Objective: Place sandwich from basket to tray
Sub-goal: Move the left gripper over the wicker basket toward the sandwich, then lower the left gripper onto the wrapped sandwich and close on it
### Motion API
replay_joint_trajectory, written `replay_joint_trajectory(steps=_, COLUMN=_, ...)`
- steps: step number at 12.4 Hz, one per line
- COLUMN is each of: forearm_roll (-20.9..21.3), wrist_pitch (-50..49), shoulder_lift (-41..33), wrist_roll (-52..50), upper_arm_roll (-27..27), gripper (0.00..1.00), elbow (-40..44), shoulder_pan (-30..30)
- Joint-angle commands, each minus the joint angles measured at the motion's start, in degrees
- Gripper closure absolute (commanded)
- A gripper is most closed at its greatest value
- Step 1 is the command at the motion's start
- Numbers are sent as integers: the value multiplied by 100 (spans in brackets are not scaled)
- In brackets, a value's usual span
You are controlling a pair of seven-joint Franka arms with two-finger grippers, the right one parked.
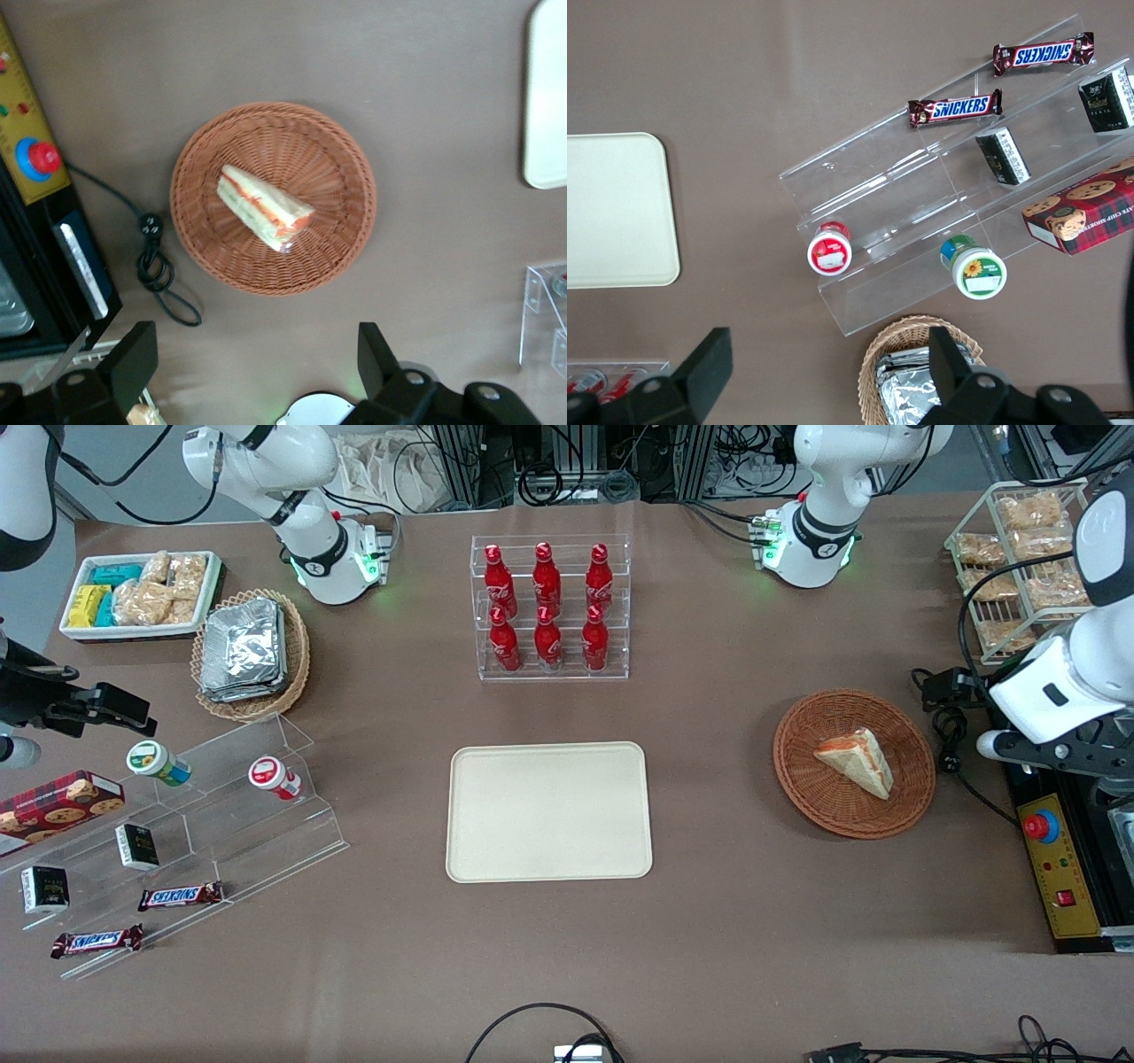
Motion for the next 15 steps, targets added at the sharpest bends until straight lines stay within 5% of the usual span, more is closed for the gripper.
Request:
replay_joint_trajectory(steps=1, forearm_roll=75, wrist_pitch=37, shoulder_lift=67, wrist_roll=-1020, upper_arm_roll=-28, gripper=0, elbow=-216, shoulder_pan=29)
replay_joint_trajectory(steps=9, forearm_roll=-110, wrist_pitch=3847, shoulder_lift=-759, wrist_roll=-3630, upper_arm_roll=-27, gripper=0, elbow=-3765, shoulder_pan=433)
replay_joint_trajectory(steps=11, forearm_roll=-67, wrist_pitch=4500, shoulder_lift=-680, wrist_roll=-4728, upper_arm_roll=-54, gripper=0, elbow=-4180, shoulder_pan=372)
replay_joint_trajectory(steps=15, forearm_roll=-22, wrist_pitch=4721, shoulder_lift=-601, wrist_roll=-4970, upper_arm_roll=-71, gripper=0, elbow=-4506, shoulder_pan=337)
